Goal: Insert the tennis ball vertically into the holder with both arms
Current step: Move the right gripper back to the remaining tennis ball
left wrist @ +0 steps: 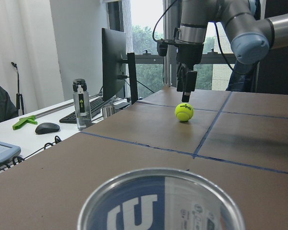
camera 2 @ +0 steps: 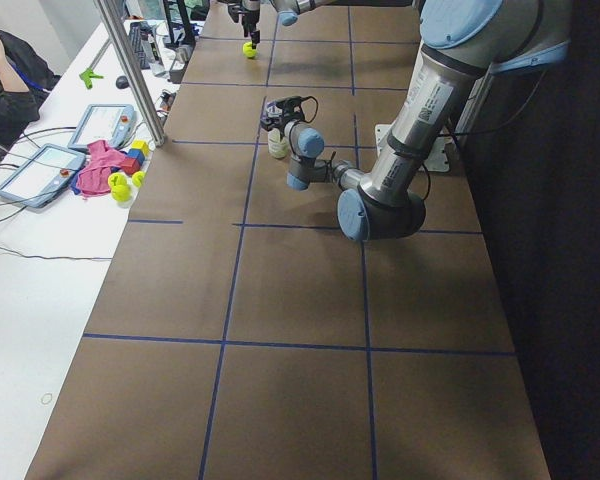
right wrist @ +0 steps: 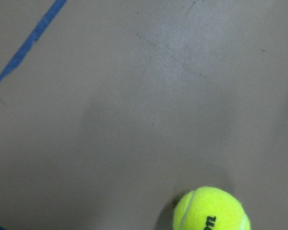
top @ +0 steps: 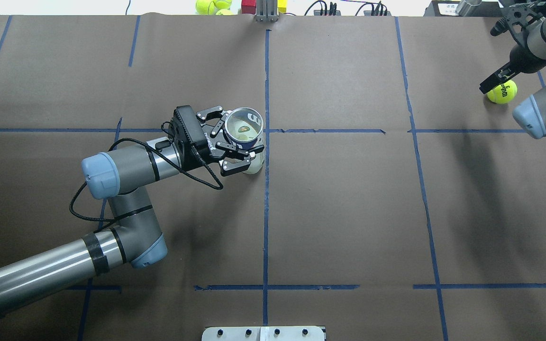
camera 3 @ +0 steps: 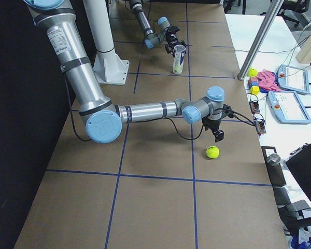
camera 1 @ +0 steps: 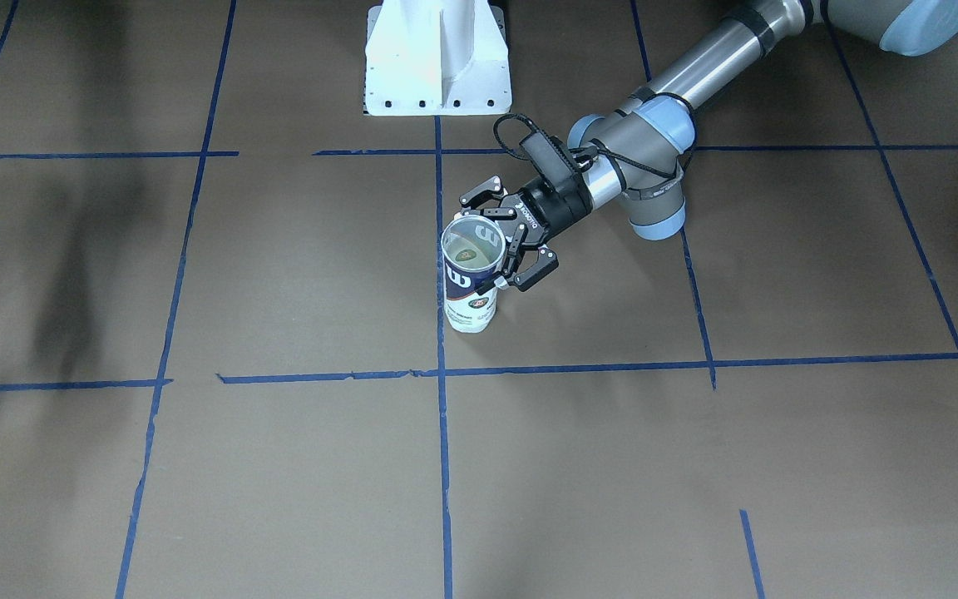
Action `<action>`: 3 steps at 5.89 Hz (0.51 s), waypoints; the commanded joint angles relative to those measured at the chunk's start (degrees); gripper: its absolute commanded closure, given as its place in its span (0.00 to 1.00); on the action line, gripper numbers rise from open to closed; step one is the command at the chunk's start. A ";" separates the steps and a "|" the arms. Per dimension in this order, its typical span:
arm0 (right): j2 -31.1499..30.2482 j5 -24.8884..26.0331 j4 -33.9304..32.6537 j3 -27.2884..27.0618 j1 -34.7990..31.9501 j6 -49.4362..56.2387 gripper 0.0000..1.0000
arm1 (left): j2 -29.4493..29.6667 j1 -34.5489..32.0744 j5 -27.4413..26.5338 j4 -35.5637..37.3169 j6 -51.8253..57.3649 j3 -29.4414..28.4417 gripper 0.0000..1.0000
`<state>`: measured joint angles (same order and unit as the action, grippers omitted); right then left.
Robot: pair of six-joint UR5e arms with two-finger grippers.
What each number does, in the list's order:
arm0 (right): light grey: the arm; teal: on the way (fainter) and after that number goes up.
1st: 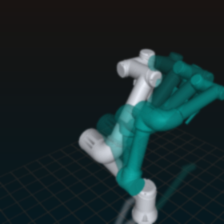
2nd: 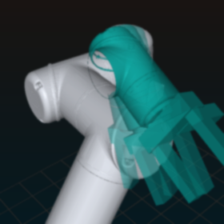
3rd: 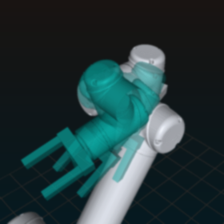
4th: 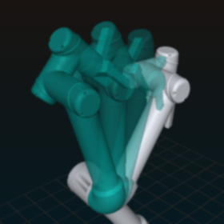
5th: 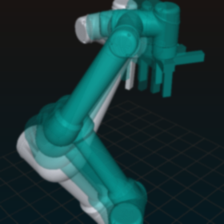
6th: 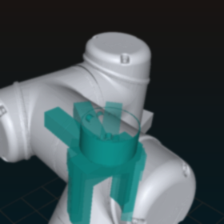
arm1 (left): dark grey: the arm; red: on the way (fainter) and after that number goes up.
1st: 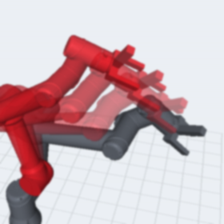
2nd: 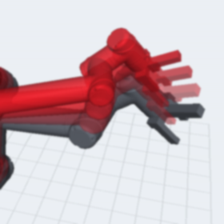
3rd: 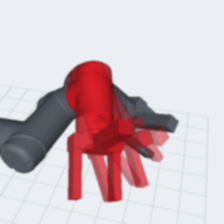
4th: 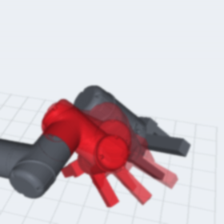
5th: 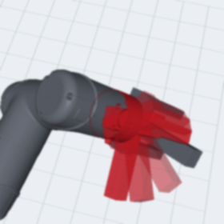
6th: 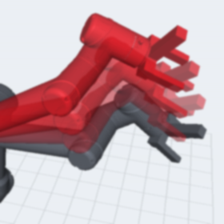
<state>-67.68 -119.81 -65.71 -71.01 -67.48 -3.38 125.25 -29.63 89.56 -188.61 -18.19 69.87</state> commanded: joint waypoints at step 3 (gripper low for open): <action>0.53 6.42 3.22 6.84 0.85 3.46 0.00 | 0.00 0.09 0.00 0.00 0.00 0.00 0.10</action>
<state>-67.26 -114.93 -62.58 -65.45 -66.91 -0.51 125.24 -29.56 89.56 -188.61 -18.19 69.87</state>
